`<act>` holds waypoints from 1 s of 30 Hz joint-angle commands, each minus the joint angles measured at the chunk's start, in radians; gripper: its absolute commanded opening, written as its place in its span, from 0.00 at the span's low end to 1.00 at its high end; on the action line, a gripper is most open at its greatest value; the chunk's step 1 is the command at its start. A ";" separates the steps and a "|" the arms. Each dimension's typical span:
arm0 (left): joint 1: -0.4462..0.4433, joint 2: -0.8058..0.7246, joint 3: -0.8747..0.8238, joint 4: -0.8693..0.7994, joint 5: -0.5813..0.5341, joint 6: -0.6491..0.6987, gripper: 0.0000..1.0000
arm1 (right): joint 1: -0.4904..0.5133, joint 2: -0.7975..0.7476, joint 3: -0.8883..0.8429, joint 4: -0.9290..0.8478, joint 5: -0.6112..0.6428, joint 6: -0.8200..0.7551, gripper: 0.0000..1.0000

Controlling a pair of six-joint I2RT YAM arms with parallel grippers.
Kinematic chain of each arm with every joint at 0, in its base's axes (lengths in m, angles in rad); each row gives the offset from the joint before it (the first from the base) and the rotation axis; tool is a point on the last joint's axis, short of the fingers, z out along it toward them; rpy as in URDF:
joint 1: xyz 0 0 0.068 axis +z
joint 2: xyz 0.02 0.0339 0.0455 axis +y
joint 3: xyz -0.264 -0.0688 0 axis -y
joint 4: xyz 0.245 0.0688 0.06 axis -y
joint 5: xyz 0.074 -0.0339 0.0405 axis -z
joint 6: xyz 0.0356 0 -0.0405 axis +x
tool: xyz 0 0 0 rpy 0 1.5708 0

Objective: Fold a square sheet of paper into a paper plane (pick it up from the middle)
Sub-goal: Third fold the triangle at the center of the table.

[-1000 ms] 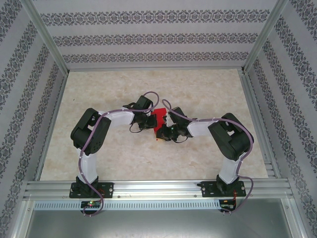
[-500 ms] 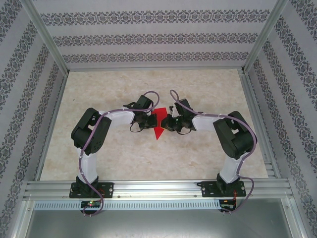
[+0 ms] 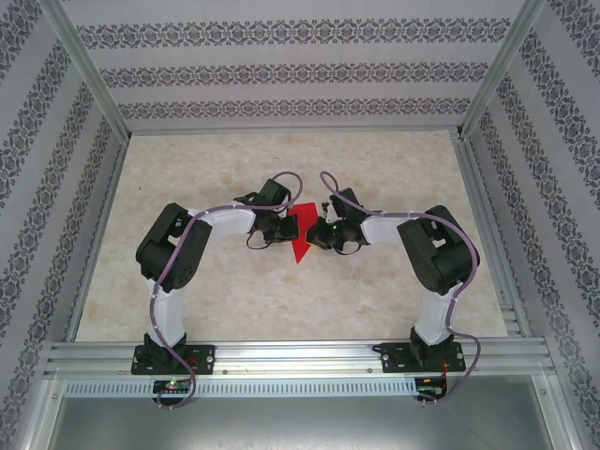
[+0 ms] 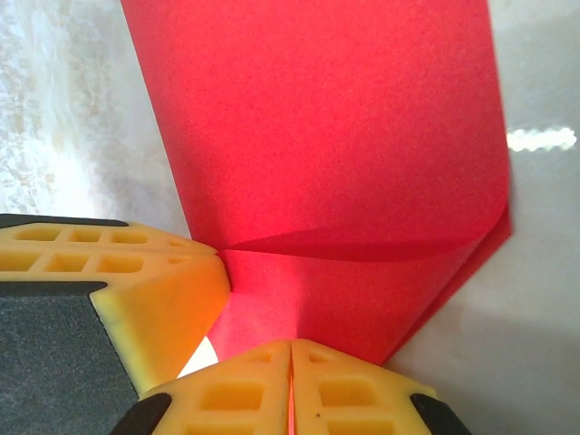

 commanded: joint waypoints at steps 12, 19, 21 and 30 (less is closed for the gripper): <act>-0.006 0.033 0.021 -0.055 -0.058 0.021 0.05 | -0.008 0.034 0.046 -0.073 0.038 -0.034 0.09; -0.007 -0.019 0.051 -0.081 -0.088 0.008 0.20 | 0.007 0.053 0.039 -0.106 0.067 -0.028 0.09; -0.006 -0.046 0.046 -0.080 -0.114 -0.004 0.26 | 0.009 0.058 0.039 -0.108 0.070 -0.025 0.09; -0.023 -0.174 -0.088 0.045 -0.052 -0.049 0.19 | 0.010 0.062 0.043 -0.115 0.075 -0.021 0.09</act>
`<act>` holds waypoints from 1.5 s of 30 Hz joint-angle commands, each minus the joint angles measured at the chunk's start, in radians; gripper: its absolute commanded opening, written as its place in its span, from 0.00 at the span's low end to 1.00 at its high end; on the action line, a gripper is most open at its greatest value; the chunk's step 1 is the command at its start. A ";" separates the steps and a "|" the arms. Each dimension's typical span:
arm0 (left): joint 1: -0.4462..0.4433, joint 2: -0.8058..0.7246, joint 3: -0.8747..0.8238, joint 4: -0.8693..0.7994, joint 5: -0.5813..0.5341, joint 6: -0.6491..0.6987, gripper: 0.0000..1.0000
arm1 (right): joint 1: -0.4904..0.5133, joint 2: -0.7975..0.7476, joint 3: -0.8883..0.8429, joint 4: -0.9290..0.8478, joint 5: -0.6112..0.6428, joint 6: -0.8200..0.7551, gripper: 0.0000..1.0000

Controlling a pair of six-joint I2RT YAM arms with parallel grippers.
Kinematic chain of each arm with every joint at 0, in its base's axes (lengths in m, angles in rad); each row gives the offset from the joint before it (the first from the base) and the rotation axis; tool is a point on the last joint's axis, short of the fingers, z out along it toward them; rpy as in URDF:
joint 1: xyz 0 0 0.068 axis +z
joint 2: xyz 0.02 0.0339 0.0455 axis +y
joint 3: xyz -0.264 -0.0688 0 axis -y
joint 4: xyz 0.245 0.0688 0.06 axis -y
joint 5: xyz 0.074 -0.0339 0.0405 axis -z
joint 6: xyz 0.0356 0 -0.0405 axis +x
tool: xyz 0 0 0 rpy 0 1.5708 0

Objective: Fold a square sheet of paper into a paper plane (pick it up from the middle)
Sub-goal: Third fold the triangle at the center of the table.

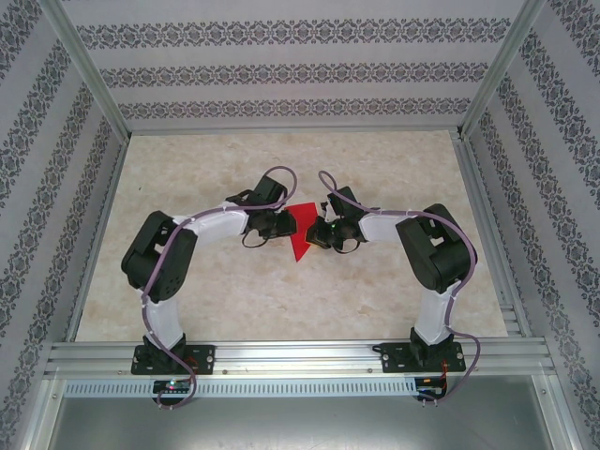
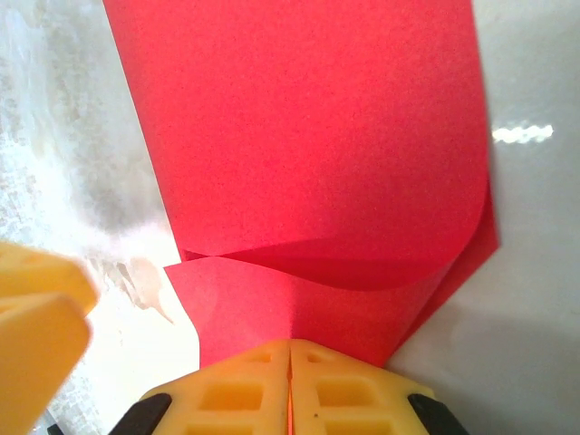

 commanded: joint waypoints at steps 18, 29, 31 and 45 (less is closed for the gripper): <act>-0.078 0.004 -0.149 0.225 0.183 -0.084 0.05 | 0.009 0.046 0.004 -0.052 0.049 -0.002 0.08; -0.091 0.037 -0.171 0.171 0.151 -0.081 0.05 | 0.008 0.056 0.008 -0.057 0.050 -0.002 0.08; -0.095 0.038 -0.178 0.159 0.145 -0.079 0.05 | 0.008 0.057 0.007 -0.060 0.051 -0.004 0.08; -0.132 0.024 -0.255 0.116 0.128 -0.038 0.05 | -0.001 0.061 0.006 -0.070 0.060 -0.005 0.08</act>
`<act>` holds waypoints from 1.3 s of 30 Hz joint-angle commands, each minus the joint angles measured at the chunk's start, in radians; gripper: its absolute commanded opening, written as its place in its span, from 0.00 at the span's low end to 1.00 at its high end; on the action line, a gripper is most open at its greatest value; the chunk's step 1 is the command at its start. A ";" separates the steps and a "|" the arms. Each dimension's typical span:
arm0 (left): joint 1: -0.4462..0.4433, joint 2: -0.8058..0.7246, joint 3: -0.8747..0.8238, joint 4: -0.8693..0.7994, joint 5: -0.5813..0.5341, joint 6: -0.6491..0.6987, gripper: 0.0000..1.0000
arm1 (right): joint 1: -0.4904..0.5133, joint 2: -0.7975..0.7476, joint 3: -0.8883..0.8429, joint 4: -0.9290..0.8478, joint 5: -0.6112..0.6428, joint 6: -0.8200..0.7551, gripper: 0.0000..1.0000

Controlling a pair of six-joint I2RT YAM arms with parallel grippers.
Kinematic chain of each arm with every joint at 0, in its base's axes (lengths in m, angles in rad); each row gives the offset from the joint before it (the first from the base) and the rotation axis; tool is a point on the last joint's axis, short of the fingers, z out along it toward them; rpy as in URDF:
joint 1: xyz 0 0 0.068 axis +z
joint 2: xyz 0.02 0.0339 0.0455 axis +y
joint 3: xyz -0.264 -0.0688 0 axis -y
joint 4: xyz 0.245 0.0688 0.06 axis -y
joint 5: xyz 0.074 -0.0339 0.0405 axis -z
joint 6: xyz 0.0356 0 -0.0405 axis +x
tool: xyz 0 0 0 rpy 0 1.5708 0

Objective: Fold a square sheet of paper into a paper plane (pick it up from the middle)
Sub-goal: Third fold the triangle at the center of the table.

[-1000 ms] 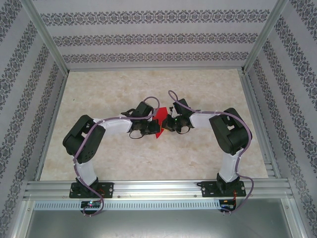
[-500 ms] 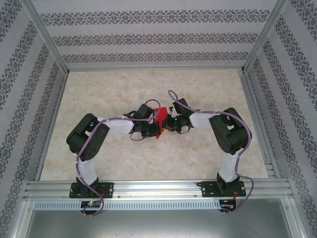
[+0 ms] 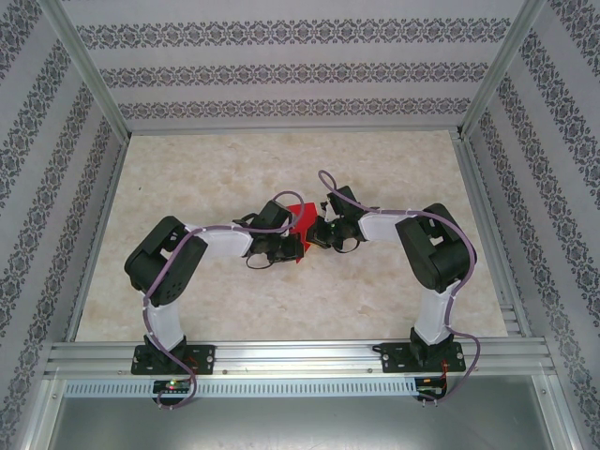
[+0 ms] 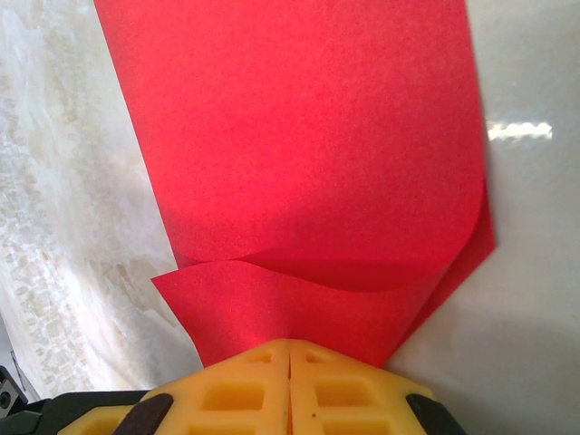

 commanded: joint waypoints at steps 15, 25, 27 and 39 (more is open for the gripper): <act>-0.079 -0.037 -0.108 -0.174 -0.008 0.084 0.05 | -0.005 0.062 -0.005 -0.064 0.065 -0.005 0.08; -0.088 -0.108 -0.094 -0.187 -0.016 0.115 0.05 | -0.002 0.054 -0.016 -0.063 0.060 0.008 0.08; -0.087 -0.149 -0.102 -0.147 -0.030 0.092 0.05 | 0.004 0.042 -0.028 -0.050 0.049 0.022 0.08; -0.087 -0.159 -0.114 0.041 -0.118 -0.043 0.04 | 0.041 -0.029 -0.081 0.046 -0.008 0.127 0.08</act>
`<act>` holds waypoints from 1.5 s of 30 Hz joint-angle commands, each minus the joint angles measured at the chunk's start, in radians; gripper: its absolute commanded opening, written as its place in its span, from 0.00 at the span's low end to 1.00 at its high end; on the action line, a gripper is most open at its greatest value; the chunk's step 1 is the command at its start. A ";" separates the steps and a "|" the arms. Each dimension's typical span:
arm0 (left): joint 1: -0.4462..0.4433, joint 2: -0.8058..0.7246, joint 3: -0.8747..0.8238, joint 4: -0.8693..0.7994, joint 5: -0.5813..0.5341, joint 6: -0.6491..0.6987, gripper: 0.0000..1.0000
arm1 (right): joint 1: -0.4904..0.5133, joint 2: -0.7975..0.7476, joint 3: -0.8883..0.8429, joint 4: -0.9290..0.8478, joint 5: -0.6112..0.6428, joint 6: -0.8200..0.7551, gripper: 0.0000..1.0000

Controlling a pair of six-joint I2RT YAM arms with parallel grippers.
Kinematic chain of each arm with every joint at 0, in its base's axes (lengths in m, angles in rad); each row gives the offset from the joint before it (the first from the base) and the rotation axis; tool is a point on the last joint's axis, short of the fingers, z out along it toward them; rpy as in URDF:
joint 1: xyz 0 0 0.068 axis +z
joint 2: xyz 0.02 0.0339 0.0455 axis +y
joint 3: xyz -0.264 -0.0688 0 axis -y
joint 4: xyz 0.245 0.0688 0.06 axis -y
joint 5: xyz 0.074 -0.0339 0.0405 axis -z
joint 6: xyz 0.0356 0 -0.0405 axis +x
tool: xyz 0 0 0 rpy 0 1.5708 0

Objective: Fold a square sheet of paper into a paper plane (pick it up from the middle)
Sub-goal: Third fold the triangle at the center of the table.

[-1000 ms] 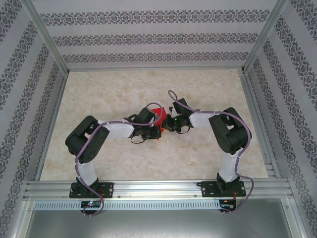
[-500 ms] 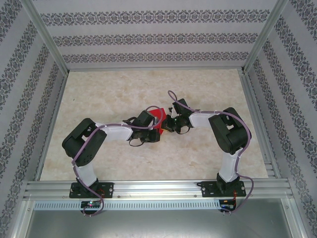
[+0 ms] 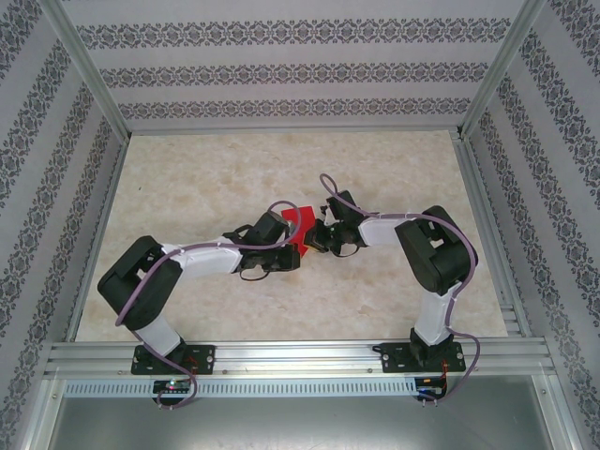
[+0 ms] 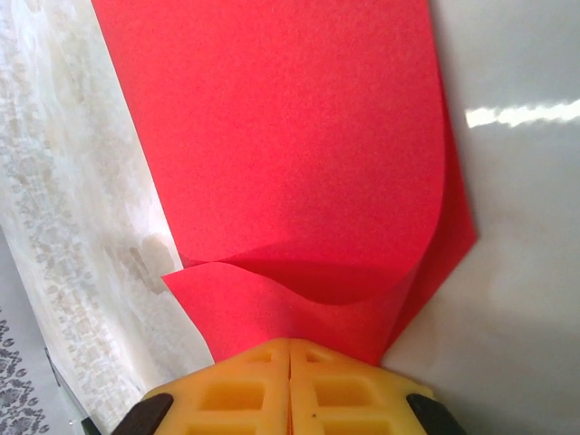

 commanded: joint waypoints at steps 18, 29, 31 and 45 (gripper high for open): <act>-0.006 0.064 0.057 0.039 -0.100 -0.025 0.03 | -0.002 0.001 -0.004 -0.043 0.000 0.002 0.08; -0.006 0.108 0.050 0.006 -0.127 -0.036 0.02 | -0.006 -0.006 0.003 -0.043 -0.006 -0.020 0.08; -0.006 0.117 0.048 -0.010 -0.122 -0.033 0.01 | -0.009 -0.016 0.002 -0.030 -0.011 -0.023 0.08; -0.006 0.146 0.039 -0.193 -0.163 -0.068 0.00 | -0.085 0.046 0.105 -0.130 0.053 -0.164 0.08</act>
